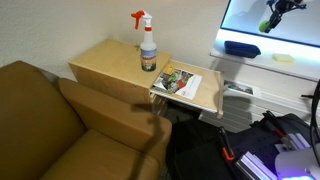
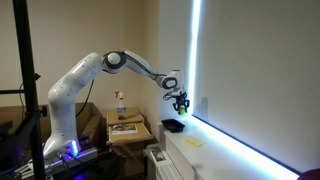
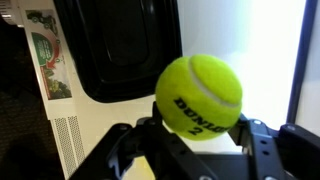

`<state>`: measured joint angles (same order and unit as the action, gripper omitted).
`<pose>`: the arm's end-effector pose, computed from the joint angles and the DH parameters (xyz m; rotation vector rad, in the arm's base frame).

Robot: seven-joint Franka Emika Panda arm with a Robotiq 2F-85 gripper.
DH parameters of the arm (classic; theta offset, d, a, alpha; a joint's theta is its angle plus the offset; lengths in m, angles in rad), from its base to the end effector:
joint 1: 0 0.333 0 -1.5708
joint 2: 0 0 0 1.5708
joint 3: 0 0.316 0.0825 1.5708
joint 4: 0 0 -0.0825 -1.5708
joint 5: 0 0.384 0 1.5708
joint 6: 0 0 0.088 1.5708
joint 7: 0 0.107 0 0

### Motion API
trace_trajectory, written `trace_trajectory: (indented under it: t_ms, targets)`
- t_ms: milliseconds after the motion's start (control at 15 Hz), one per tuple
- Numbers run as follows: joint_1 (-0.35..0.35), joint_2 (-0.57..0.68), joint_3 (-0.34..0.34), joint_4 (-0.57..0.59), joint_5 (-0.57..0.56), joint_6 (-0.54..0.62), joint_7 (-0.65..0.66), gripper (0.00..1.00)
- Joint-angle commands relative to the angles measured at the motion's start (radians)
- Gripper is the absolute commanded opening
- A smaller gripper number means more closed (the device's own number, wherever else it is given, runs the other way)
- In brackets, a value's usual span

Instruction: Move the black tray to the window sill then place the green ball on it and close the top tray of the night stand

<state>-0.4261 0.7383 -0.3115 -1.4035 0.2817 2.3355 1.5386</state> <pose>0.5913 -0.4608 0.3036 -1.1645 2.7773 -0.3075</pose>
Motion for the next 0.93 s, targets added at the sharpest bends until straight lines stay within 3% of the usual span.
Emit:
trace_trajectory:
  t_ms: [0,333,867]
  targets:
    - [0.012,-0.095,0.034,-0.137,0.000,-0.035,-0.093,0.36]
    - [0.052,-0.110,0.022,-0.251,-0.018,-0.041,-0.146,0.36]
    - [0.148,-0.044,0.016,-0.406,-0.009,0.327,-0.102,0.36]
